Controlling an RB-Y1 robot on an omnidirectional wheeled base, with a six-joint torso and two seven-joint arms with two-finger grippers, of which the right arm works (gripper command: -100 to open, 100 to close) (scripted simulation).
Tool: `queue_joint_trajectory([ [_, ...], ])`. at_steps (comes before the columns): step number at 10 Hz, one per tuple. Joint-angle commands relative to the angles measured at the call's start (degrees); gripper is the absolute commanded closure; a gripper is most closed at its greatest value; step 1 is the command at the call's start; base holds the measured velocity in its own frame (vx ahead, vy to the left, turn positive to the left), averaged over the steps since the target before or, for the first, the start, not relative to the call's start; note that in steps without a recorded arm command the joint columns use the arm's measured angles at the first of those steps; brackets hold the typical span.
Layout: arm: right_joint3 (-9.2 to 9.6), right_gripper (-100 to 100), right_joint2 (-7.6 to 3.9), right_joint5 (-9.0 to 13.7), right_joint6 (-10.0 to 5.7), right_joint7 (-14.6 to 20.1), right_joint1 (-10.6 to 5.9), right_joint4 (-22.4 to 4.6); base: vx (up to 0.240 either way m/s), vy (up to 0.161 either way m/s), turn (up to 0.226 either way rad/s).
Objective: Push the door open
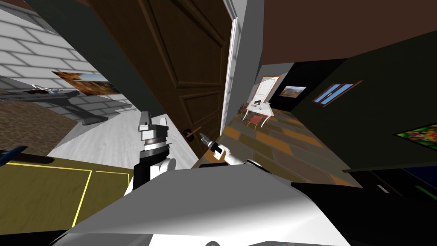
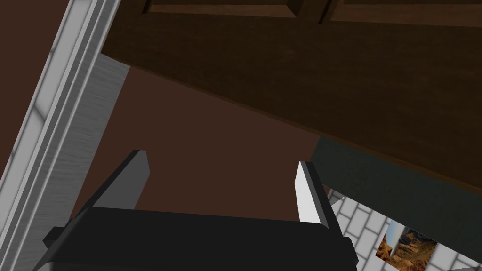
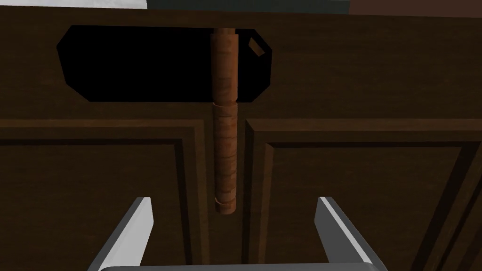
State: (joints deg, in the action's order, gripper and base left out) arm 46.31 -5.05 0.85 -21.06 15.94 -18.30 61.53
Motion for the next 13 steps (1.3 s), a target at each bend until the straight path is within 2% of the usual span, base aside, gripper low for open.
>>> queue_joint_trajectory([
  [1,-0.35,-100,0.22,-0.05,0.02,-0.25,0.03,-0.34,0.12,0.153,0.038],
  [6,-1.49,-100,1.5,-0.16,-0.1,-0.88,-0.05,-1.8,0.136,0.162,0.038],
  [7,-1.35,-100,1.32,-0.15,-0.06,-0.81,-0.01,-1.58,0.05,0.069,-0.002],
  [8,-1.35,100,1.32,-0.15,-0.06,-0.81,-0.01,-1.58,-0.004,-0.008,-0.002],
  [13,-1.35,100,1.32,-0.15,-0.06,-0.81,-0.01,-1.58,-0.004,-0.008,0.006],
])
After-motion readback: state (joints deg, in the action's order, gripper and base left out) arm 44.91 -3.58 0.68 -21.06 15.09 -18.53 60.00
